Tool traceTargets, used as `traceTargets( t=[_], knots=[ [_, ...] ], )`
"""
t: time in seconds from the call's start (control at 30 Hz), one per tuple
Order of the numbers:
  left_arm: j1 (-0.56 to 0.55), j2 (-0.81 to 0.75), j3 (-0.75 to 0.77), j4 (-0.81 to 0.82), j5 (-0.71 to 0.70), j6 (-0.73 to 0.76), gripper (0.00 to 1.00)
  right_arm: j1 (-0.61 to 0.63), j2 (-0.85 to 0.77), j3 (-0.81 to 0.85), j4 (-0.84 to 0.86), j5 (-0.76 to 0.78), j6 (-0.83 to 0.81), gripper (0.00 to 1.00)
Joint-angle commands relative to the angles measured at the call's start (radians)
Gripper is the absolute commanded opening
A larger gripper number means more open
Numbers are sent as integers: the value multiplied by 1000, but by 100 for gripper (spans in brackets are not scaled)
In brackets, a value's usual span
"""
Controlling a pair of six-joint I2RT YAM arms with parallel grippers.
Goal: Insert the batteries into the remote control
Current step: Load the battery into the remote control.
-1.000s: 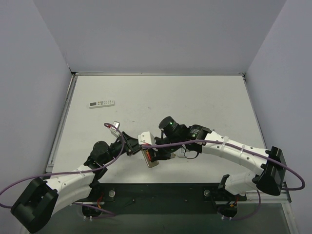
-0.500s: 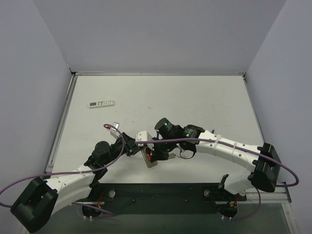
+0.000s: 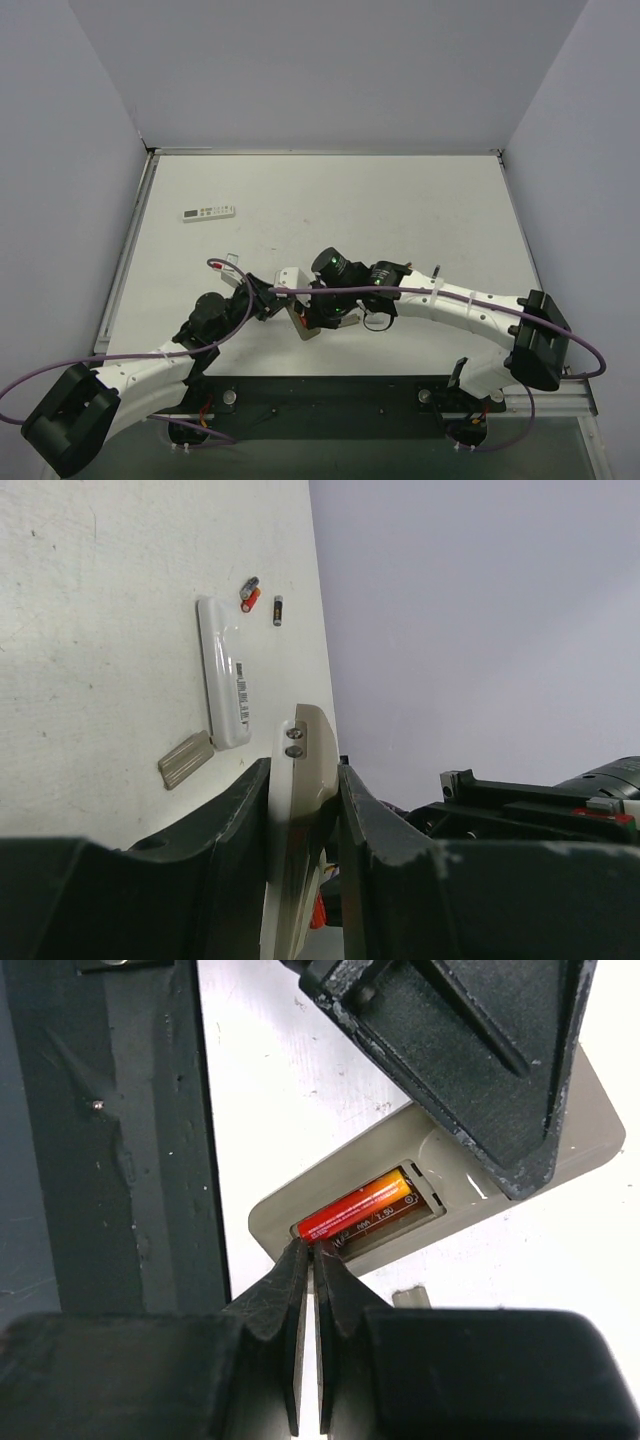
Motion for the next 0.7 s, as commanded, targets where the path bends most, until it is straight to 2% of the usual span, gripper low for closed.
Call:
traceTargets(
  t=[0.0,0.4,0.6,0.63,0.67],
  knots=[
    [-45,-49,67,267,92,-139,0,7,55,-26,225,132,21,0],
    [-49,-44,58,261,101,-113,0,-16,84,-19,267,116,55,0],
    [-38,-90,37,51,15,78,0,-35,-39,-16,215,163,125,1],
    [-23,-95,31,5,4,97,0,-55,-75,-13,186,177,175,3],
    [-12,-98,21,-2,-6,111,0,-67,-96,-11,170,191,199,12]
  ],
)
